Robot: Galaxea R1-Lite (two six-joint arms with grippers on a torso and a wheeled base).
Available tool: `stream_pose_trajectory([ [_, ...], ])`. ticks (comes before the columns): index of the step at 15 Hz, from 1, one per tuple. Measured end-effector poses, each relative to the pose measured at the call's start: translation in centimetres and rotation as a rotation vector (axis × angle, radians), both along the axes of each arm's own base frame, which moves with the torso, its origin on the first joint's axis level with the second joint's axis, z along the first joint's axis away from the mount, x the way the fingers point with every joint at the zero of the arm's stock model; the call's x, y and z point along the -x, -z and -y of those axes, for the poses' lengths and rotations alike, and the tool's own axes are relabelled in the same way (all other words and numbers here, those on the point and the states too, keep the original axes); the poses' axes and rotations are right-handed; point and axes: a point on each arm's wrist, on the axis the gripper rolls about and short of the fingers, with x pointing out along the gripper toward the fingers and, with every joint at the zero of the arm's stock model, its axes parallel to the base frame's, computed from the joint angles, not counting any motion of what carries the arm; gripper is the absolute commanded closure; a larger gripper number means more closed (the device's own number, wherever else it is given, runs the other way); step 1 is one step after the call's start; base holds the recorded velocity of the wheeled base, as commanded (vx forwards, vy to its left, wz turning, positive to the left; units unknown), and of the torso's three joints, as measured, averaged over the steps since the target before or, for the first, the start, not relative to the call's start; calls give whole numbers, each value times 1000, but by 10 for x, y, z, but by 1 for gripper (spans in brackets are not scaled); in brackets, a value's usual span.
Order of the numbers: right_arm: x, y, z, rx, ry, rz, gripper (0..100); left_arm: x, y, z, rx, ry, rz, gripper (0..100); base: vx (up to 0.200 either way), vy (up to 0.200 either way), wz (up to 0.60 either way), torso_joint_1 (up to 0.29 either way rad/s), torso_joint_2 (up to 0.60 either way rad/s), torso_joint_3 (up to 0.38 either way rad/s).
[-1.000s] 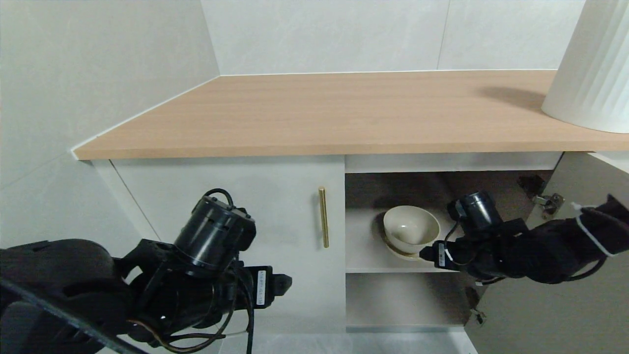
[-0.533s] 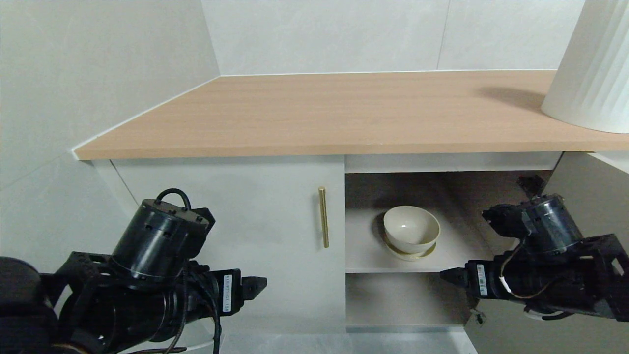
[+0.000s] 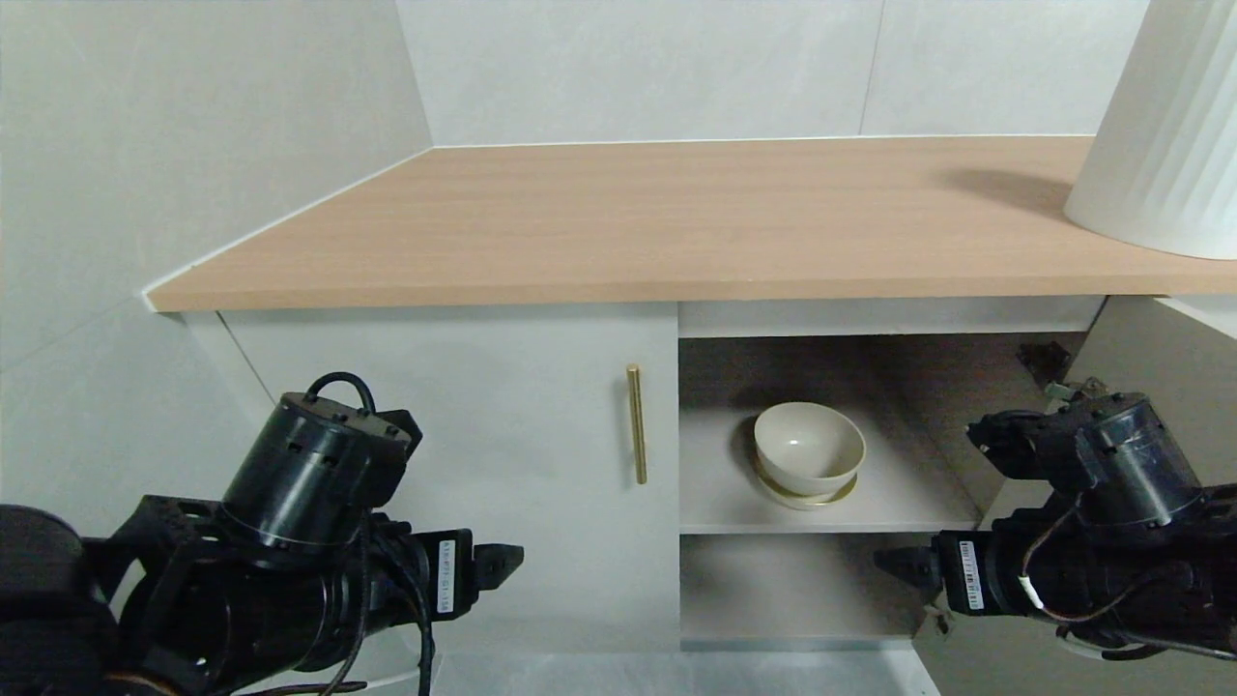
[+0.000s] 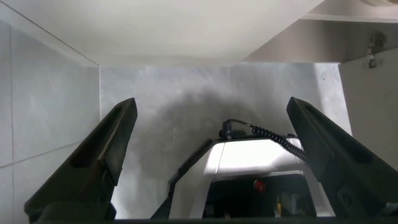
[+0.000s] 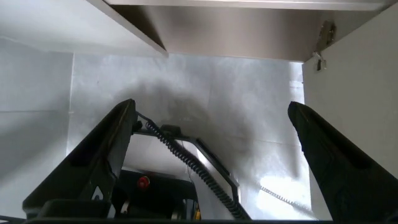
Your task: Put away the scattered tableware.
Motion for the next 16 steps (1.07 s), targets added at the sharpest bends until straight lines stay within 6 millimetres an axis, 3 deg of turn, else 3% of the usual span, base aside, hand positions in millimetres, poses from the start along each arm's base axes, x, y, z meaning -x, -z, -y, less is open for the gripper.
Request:
stream_pose_trajectory([
  [16, -1, 3, -1, 9, -1, -13, 0, -3, 9, 3, -37, -12, -22, 0, -200, 0, 0, 1, 2, 3],
])
